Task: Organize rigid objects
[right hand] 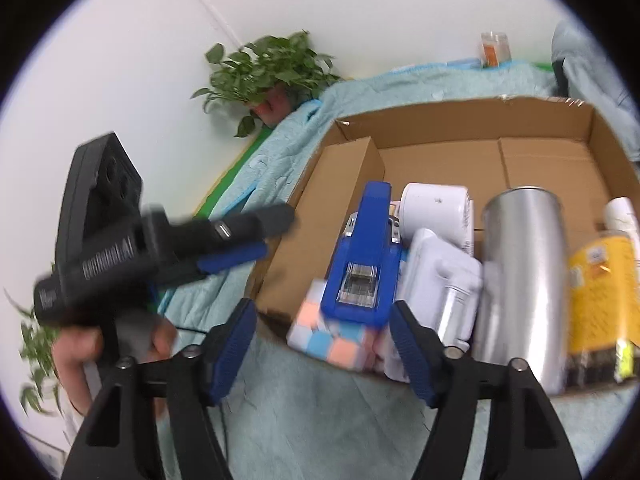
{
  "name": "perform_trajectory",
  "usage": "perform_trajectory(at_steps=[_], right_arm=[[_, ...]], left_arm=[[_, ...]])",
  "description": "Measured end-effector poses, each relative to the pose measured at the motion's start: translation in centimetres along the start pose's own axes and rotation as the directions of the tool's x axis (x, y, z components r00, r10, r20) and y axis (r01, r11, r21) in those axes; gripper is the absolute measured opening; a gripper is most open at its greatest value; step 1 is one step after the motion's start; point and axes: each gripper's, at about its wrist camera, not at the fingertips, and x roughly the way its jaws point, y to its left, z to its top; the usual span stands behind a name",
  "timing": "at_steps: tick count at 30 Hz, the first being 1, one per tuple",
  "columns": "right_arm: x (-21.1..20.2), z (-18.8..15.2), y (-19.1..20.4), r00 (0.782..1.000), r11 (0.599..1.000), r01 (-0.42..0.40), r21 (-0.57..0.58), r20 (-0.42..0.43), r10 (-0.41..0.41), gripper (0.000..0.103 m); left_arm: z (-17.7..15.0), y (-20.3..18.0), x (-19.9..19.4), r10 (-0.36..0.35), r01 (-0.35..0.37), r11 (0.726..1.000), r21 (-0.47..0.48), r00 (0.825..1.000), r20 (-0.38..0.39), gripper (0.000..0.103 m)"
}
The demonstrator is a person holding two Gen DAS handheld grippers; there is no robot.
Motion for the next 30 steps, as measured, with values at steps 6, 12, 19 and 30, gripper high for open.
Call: perform_trajectory(at_steps=[6,12,19,30], right_arm=[[-3.4,-4.6,-0.3,0.991,0.993,0.115,-0.04,0.073,-0.112,0.079],[-4.6,-7.3,-1.8,0.961,0.963,0.267,-0.02,0.079,-0.265,0.08],[-7.3,-8.8,-3.2,0.915,0.926,0.378,0.023,0.141,-0.377,0.08],[-8.9,-10.5,-3.5,0.905,0.919,0.395,0.016,0.162,-0.392,0.08]], left_arm=[[-6.0,-4.9,-4.0,0.137,-0.166,0.973,0.159,0.974,0.182,0.102],[-11.9,-8.9,-4.3,0.233,-0.298,0.927,0.228,0.934,0.271,0.102],[-15.0,-10.4,-4.7,0.263,-0.327,0.927,0.184,0.916,0.304,0.102],[-17.2,-12.7,-5.3,0.312,-0.384,0.898,0.213,0.9,0.306,0.102]])
